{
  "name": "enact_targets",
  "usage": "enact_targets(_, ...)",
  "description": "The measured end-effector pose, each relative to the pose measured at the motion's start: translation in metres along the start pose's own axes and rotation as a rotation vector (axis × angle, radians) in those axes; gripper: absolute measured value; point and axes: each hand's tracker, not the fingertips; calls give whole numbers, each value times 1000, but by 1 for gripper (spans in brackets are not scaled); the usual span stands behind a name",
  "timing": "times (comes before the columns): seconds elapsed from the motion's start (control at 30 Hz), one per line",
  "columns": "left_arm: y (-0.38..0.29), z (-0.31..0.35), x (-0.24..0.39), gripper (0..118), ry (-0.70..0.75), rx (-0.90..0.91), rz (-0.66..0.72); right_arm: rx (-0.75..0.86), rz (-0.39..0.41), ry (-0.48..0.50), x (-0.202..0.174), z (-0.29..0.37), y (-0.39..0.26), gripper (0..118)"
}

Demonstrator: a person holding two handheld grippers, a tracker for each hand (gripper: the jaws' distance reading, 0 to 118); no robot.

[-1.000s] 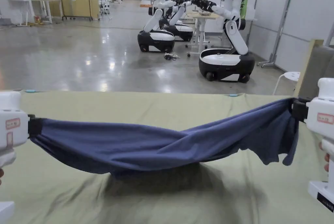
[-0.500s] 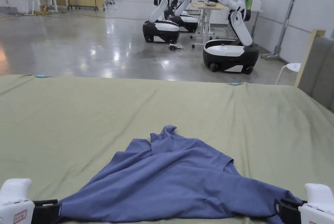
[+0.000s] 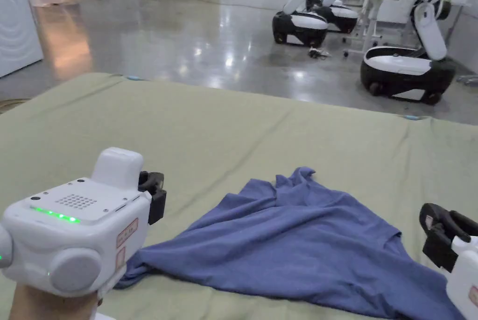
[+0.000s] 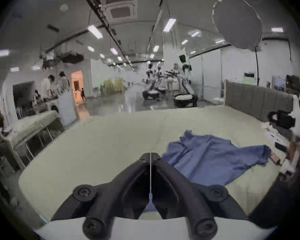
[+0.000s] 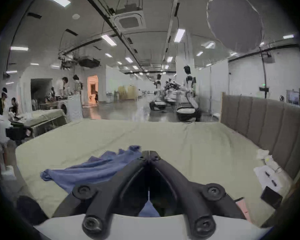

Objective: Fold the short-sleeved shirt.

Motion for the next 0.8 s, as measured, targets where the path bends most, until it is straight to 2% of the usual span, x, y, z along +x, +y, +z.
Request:
enact_targets(0.1, -11, -9, -37, 0, 26, -151, -2, -11, 43, -17, -6, -5, -6, 3)
enact_targets(0.23, -53, -32, -67, 1, -100, -374, -97, -71, 17, 9, -9, -24, -16, 3)
enact_targets(0.27, -64, -37, -68, 16, -85, -413, -135, -80, 18, 10, -10, -28, -19, 3)
enact_targets(0.3, -76, -47, -70, 52, -56, -453, -151, -92, 20, 14, -11, -32, -22, 3)
enact_targets(0.33, -87, -54, -74, 108, -45, -479, -165, -106, 23, 17, -12, -37, -24, 3)
enact_targets(0.37, -92, -61, -77, 118, -54, -446, -149, -121, 28, 18, -16, -42, -23, 3)
enact_targets(0.43, -106, -84, -91, 112, -73, -499, -77, -155, 22, 25, -16, -54, -27, 3)
enact_targets(0.53, -118, -112, -93, 110, -92, -522, -84, -207, 33, 9, -6, -77, -30, 3)
enact_targets(0.57, -122, -122, -93, 100, -113, -550, -79, -233, 48, 5, -2, -88, -30, 3)
enact_targets(0.6, -126, -131, -94, 81, -114, -562, -71, -253, 63, -4, 3, -98, -30, 3)
enact_targets(0.63, -131, -141, -97, 48, -107, -589, -53, -277, 84, -15, 15, -114, -31, 3)
enact_targets(0.7, -120, -134, -91, 39, -110, -578, 4, -326, 117, -29, 28, -145, -30, 3)
enact_targets(0.73, -114, -128, -91, 15, -92, -552, 7, -358, 125, -31, 34, -164, -28, 3)
enact_targets(0.77, -108, -122, -90, 3, -79, -511, 13, -392, 116, -18, 44, -185, -26, 5)
enact_targets(0.8, -98, -115, -88, 3, -93, -483, 32, -426, 104, 4, 51, -206, -25, 14)
